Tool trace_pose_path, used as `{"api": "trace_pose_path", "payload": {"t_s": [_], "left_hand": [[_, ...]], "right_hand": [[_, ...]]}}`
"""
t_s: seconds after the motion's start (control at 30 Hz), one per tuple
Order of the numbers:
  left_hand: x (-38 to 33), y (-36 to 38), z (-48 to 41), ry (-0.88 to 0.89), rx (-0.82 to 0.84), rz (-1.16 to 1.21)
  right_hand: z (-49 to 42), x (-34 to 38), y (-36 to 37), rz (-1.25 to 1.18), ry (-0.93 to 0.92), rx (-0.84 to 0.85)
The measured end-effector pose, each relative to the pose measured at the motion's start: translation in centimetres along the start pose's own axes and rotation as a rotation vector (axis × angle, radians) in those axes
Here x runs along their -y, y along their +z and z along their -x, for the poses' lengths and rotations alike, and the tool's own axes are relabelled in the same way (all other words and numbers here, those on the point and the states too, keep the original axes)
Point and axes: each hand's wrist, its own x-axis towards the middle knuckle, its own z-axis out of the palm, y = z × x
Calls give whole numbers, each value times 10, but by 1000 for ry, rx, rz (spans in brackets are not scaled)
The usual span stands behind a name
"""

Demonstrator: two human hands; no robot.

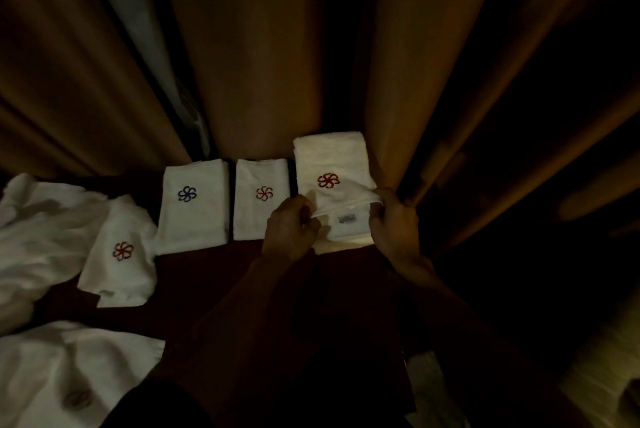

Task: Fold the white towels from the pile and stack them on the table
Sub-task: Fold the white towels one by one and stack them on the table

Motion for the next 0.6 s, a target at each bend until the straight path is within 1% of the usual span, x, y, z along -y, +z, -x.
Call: {"api": "trace_pose_path", "payload": {"t_s": [0.17,0.23,0.4,0.47,0.6], "left_hand": [[0,0,-1,-11,-31,13],[0,2,-1,-5,-48,37],[4,3,1,-7,-57,60],[8,3,1,-11,-51,50],[18,3,3,67,-22,31]], "right_hand": [[-4,7,-6,65,3,59],[-5,9,-6,36,13,58],[-9,6,-3,-130,78,46],[-9,1,-3,-126,67,62],[-3,-10,0,-113,50,88]]}}
